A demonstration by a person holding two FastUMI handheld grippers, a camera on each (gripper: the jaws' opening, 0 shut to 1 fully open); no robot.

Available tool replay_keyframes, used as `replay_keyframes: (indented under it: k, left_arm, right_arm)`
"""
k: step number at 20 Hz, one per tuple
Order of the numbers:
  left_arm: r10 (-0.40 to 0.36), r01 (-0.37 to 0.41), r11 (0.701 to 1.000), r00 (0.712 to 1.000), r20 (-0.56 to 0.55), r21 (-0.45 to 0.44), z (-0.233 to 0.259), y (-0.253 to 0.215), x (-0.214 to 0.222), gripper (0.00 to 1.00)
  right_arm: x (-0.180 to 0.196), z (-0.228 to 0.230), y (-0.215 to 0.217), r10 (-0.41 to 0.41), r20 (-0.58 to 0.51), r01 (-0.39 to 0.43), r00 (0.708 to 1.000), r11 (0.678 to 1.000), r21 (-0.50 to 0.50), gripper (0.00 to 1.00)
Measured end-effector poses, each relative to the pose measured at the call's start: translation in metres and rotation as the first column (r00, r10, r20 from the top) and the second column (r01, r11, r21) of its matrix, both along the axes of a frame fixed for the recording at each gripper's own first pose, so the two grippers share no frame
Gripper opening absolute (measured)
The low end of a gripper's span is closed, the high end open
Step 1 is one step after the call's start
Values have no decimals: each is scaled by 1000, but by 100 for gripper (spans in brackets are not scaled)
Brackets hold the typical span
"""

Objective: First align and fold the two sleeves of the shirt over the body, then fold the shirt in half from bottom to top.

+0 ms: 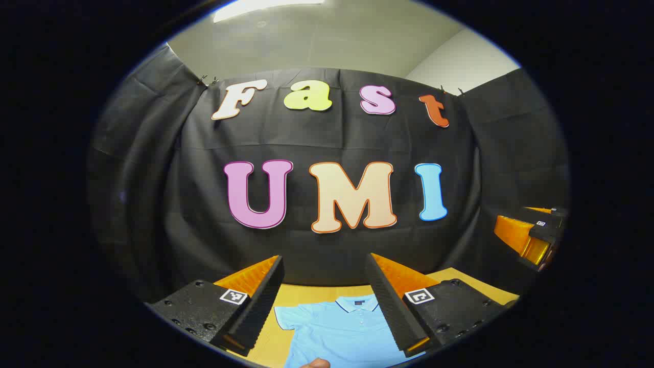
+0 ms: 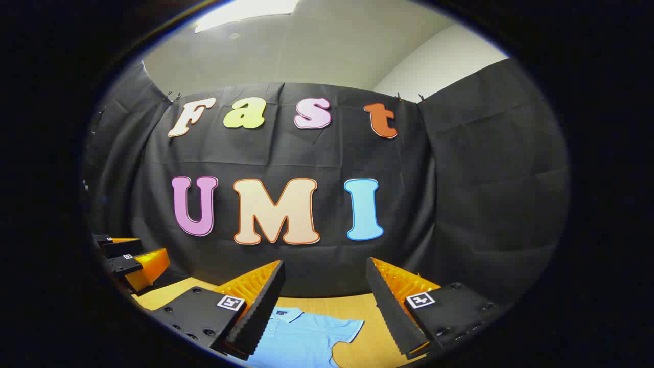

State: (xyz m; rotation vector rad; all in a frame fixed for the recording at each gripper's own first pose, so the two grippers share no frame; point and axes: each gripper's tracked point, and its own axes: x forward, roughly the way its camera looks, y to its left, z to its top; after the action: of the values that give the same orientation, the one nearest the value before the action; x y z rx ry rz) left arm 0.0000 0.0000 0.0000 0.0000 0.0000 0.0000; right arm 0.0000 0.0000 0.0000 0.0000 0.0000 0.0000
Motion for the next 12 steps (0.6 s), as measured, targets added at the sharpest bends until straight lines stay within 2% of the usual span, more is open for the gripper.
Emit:
replay_keyframes:
  k: [12]
  left_arm:
    - [24,-24,1000,1000,-1,-4,1,3,2,96]
  right_arm:
    - [7,-1,-1,10,2,-10,1000,1000,10,98]
